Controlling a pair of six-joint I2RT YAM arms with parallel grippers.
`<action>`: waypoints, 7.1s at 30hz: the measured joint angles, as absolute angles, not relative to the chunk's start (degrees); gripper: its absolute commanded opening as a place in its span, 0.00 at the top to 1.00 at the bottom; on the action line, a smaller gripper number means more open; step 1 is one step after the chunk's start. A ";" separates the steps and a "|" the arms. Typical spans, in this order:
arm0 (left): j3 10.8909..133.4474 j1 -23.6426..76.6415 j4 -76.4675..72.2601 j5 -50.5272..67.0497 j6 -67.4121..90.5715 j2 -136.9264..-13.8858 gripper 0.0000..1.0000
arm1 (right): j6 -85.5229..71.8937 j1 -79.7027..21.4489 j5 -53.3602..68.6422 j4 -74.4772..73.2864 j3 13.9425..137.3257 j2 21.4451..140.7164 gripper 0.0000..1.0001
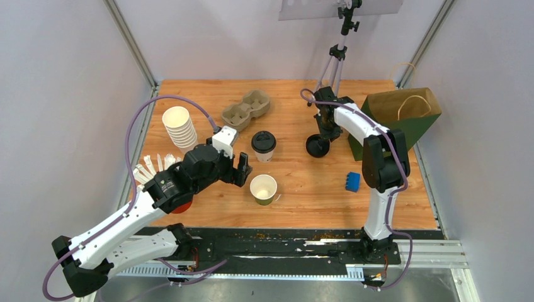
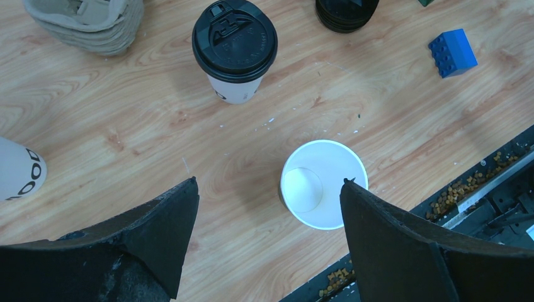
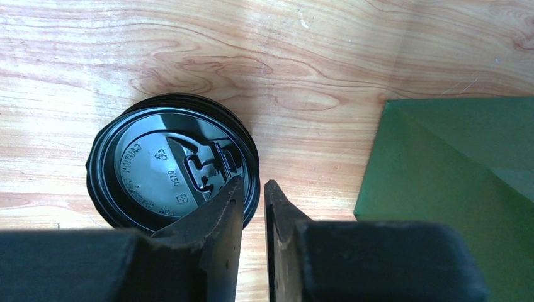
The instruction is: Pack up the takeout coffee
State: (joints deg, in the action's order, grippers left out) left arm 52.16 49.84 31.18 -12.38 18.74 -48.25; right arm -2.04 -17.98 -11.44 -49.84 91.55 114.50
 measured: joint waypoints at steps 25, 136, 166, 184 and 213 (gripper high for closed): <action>52.16 49.84 31.16 -12.34 18.72 -48.42 0.10 | -0.91 -20.99 -16.86 -50.61 92.92 115.46 0.93; 52.16 49.84 32.42 -12.56 18.70 -47.20 0.08 | 4.62 -23.73 -22.02 -50.04 93.60 117.10 1.00; 52.16 49.84 32.42 -12.53 18.72 -47.05 0.07 | 6.57 -27.33 -28.14 -50.70 94.26 114.98 1.00; 52.16 49.84 32.45 -12.45 18.74 -46.39 0.07 | 7.62 -28.38 -28.47 -51.83 95.26 113.27 1.00; 61.06 49.84 38.06 -8.51 25.63 -46.00 0.00 | -5.82 -33.08 -7.38 -64.51 107.72 88.47 1.00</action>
